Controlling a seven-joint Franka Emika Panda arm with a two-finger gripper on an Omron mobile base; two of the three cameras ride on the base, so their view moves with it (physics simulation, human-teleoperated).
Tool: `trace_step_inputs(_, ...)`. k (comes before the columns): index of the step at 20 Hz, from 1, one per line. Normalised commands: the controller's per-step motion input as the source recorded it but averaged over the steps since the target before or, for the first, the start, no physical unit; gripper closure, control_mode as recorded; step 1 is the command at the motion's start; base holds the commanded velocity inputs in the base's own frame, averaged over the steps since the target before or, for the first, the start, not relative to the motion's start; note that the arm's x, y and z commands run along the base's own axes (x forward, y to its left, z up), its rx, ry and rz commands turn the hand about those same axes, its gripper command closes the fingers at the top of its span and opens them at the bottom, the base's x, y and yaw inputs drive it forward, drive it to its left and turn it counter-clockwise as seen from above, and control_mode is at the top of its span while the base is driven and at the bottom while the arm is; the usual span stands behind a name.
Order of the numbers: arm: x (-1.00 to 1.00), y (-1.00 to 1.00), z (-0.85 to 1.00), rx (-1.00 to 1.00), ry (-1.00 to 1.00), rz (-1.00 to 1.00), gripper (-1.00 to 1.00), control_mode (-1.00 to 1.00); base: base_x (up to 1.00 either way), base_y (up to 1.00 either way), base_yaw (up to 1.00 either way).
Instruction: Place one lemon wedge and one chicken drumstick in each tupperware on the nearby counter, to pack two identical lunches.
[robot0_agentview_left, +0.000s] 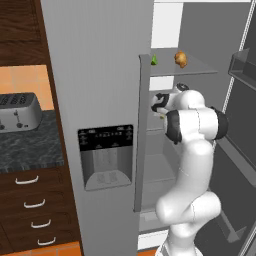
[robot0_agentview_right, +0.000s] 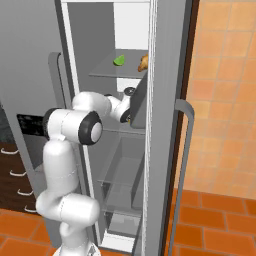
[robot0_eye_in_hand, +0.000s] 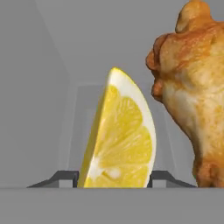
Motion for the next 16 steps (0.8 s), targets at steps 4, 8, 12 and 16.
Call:
trace_step_inputs(4, -1.0, 0.02, 0.0, 0.0, 0.0, 0.0, 1.0, -1.0, 0.0, 0.0, 0.0)
trace_step_inputs(8, -1.0, 0.21, 0.16, -0.04, 0.01, 0.06, 1.0, -1.0, 0.0, 0.0, 0.0)
trace_step_inputs(12, -1.0, 0.26, 0.49, -0.05, 0.02, 0.14, 1.0, -1.0, 0.0, 0.0, 0.0)
trace_step_inputs(16, -1.0, 0.24, 0.65, -0.04, 0.01, 0.14, 1.0, -1.0, 0.0, 0.0, 0.0)
